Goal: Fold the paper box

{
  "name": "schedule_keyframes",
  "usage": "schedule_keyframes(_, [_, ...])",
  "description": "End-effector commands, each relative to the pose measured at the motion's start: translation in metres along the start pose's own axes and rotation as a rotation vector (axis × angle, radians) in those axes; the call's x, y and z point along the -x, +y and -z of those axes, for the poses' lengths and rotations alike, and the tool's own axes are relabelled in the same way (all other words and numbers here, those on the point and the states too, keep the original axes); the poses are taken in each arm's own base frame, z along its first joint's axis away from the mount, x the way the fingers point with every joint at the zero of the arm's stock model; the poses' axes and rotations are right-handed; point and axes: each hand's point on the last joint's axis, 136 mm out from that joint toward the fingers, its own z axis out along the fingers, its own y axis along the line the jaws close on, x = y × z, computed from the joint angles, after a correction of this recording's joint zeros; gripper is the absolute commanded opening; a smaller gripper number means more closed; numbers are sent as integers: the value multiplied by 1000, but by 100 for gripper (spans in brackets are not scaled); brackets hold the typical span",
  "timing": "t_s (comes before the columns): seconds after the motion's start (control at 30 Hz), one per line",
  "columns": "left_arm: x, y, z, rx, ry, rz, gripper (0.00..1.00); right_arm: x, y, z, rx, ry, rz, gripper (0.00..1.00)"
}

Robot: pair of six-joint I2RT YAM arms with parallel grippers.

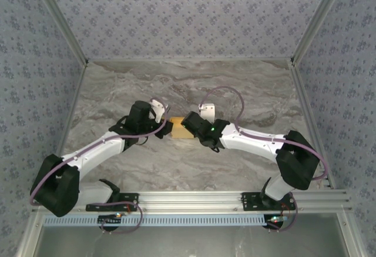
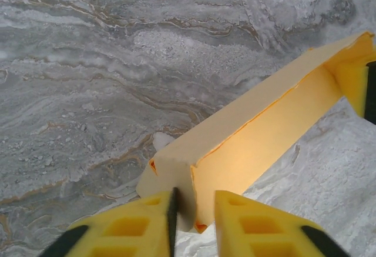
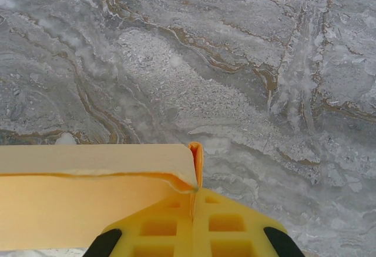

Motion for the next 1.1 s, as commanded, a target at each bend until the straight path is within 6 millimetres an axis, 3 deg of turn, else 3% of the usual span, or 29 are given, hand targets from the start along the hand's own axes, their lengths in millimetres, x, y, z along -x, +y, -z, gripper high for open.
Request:
schedule_keyframes(0.0, [14,-9,-1,-24,-5,-30,16,-25,-11,-8,-51,99,53,0])
schedule_keyframes(0.33, [27,-14,1,4,6,-34,10,-24,-1,-7,-50,92,85,0])
schedule_keyframes(0.8, [34,-24,-8,-18,11,129,9,-29,-1,-7,-76,100,111,0])
schedule_keyframes(1.07, [14,-24,-21,-25,62,181,9,-29,-1,-7,-79,97,111,0])
